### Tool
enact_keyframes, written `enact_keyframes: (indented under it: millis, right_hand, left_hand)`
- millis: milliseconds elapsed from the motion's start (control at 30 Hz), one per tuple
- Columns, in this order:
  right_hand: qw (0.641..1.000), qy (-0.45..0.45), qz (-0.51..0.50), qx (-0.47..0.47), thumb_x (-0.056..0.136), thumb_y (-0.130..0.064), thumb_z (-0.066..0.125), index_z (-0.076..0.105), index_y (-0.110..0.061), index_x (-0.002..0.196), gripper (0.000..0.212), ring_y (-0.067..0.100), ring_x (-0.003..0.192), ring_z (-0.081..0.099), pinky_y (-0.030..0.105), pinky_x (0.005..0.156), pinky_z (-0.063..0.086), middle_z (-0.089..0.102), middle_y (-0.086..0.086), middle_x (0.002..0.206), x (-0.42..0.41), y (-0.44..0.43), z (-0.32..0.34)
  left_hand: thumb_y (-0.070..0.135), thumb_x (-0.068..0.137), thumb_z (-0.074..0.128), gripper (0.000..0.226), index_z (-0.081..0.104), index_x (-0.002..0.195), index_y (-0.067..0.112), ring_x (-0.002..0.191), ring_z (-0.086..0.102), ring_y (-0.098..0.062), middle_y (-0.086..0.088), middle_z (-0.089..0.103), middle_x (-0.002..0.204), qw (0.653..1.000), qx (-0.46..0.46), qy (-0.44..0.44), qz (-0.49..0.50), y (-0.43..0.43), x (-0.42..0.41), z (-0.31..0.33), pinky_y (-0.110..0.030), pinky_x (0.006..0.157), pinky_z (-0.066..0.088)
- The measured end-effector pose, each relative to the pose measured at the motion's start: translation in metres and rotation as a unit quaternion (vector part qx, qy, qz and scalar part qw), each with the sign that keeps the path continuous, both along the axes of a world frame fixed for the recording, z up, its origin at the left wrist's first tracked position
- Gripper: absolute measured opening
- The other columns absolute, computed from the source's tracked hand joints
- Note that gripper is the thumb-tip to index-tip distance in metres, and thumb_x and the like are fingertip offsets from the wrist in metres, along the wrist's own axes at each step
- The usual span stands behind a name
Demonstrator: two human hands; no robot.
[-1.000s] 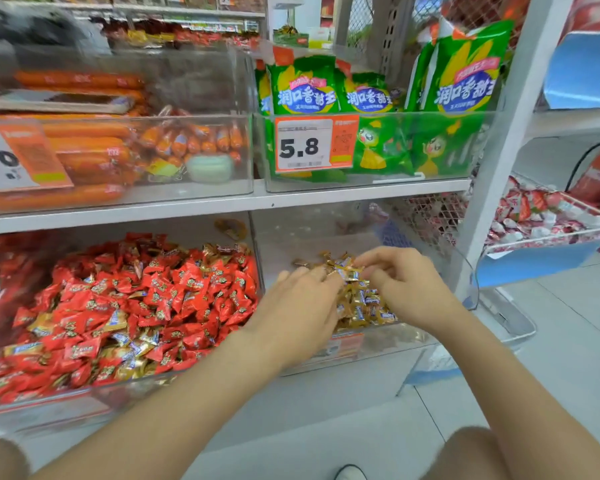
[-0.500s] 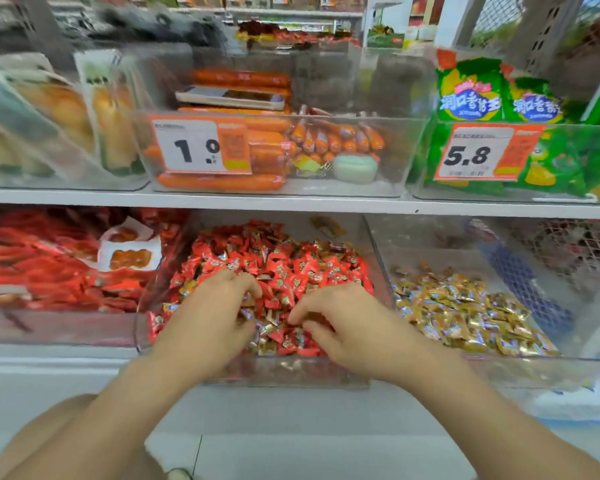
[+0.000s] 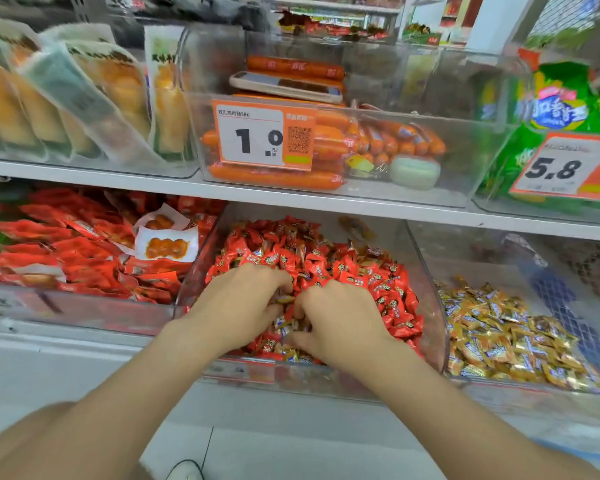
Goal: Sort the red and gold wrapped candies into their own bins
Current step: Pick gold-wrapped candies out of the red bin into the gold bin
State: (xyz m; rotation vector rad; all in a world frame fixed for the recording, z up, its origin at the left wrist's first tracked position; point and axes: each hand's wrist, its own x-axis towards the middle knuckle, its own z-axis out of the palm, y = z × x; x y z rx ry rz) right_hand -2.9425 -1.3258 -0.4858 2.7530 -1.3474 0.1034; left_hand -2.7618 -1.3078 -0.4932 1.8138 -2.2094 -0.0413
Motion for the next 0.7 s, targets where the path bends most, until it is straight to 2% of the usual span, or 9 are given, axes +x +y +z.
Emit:
enact_keyframes:
  millis: [67, 100, 167, 233, 333, 400, 500, 633, 700]
  right_hand:
    - [1.0, -0.019, -0.001, 0.011, 0.089, -0.047, 0.065, 0.072, -0.026, 0.107, 0.029, 0.025, 0.094, 0.068, 0.032, 0.07, 0.05, 0.072, -0.005, 0.09, -0.002, -0.002, -0.006]
    - [1.0, -0.022, 0.002, 0.01, 0.088, -0.048, 0.064, 0.073, -0.026, 0.105, 0.029, 0.025, 0.091, 0.068, 0.031, 0.069, 0.049, 0.072, -0.004, 0.087, -0.003, -0.002, -0.009]
    - [0.999, -0.038, 0.011, 0.015, 0.085, -0.062, 0.065, 0.074, -0.025, 0.093, 0.039, 0.024, 0.082, 0.067, 0.032, 0.068, 0.052, 0.071, -0.004, 0.079, -0.003, -0.002, -0.012]
    - [0.998, -0.052, 0.015, 0.028, 0.081, -0.068, 0.068, 0.075, -0.025, 0.088, 0.045, 0.022, 0.078, 0.067, 0.034, 0.071, 0.054, 0.072, -0.004, 0.076, -0.003, -0.003, -0.014]
    - [0.996, -0.071, 0.015, 0.048, 0.086, -0.048, 0.07, 0.077, -0.025, 0.091, 0.024, 0.024, 0.081, 0.068, 0.034, 0.077, 0.055, 0.073, -0.003, 0.076, -0.002, -0.003, -0.013]
    - [0.995, -0.079, 0.011, 0.053, 0.083, -0.034, 0.066, 0.076, -0.023, 0.086, 0.015, 0.026, 0.076, 0.065, 0.035, 0.072, 0.056, 0.07, -0.001, 0.072, -0.003, -0.002, -0.012]
    - [0.995, -0.079, 0.016, 0.05, 0.084, -0.026, 0.06, 0.066, -0.019, 0.075, 0.013, 0.028, 0.067, 0.057, 0.039, 0.067, 0.055, 0.061, 0.002, 0.062, -0.009, -0.002, -0.012]
    - [0.991, -0.123, 0.034, 0.028, 0.095, -0.033, 0.055, 0.065, -0.024, 0.095, 0.013, 0.025, 0.075, 0.057, 0.043, 0.07, 0.053, 0.063, -0.002, 0.072, -0.011, 0.003, -0.007]
    - [0.984, -0.17, 0.02, 0.041, 0.104, -0.046, 0.053, 0.062, -0.025, 0.097, 0.024, 0.021, 0.072, 0.059, 0.043, 0.066, 0.051, 0.063, -0.004, 0.073, -0.012, 0.002, -0.002]
  left_hand:
    - [0.033, 0.096, 0.058, 0.018, 0.067, 0.11, 0.038, 0.092, 0.062, -0.013, 0.014, 0.066, 0.097, 1.0, -0.01, 0.003, -0.012, 0.004, 0.002, 0.0, -0.04, 0.073, 0.057]
    - [0.034, 0.095, 0.057, 0.016, 0.068, 0.106, 0.037, 0.09, 0.062, -0.012, 0.014, 0.064, 0.095, 1.0, -0.007, 0.002, -0.017, 0.005, 0.004, 0.0, -0.04, 0.072, 0.057]
    - [0.039, 0.092, 0.062, 0.014, 0.069, 0.104, 0.037, 0.094, 0.061, -0.01, 0.015, 0.064, 0.1, 1.0, 0.009, -0.008, -0.029, 0.007, 0.006, 0.002, -0.04, 0.077, 0.057]
    - [0.048, 0.09, 0.071, 0.025, 0.07, 0.113, 0.037, 0.105, 0.061, -0.011, 0.015, 0.065, 0.11, 0.998, 0.037, -0.034, -0.039, 0.007, 0.005, 0.003, -0.04, 0.084, 0.057]
    - [0.053, 0.087, 0.074, 0.036, 0.069, 0.118, 0.036, 0.11, 0.063, -0.016, 0.012, 0.068, 0.113, 0.995, 0.027, -0.087, -0.032, 0.005, 0.0, 0.002, -0.04, 0.085, 0.057]
    - [0.053, 0.085, 0.075, 0.037, 0.07, 0.118, 0.036, 0.106, 0.064, -0.018, 0.011, 0.069, 0.11, 0.994, 0.028, -0.105, -0.029, 0.004, -0.003, 0.002, -0.034, 0.079, 0.054]
    - [0.043, 0.087, 0.07, 0.025, 0.072, 0.109, 0.034, 0.096, 0.065, -0.021, 0.008, 0.069, 0.099, 0.991, 0.032, -0.127, -0.03, 0.005, -0.007, 0.003, -0.032, 0.068, 0.046]
    - [0.029, 0.088, 0.056, 0.008, 0.062, 0.092, 0.03, 0.087, 0.058, -0.019, 0.01, 0.062, 0.086, 0.996, 0.024, -0.074, -0.046, 0.009, -0.006, 0.008, -0.036, 0.069, 0.038]
    - [0.028, 0.094, 0.054, 0.008, 0.061, 0.097, 0.03, 0.092, 0.05, -0.017, 0.013, 0.058, 0.085, 0.998, 0.02, -0.021, -0.056, 0.012, -0.001, 0.011, -0.037, 0.078, 0.041]
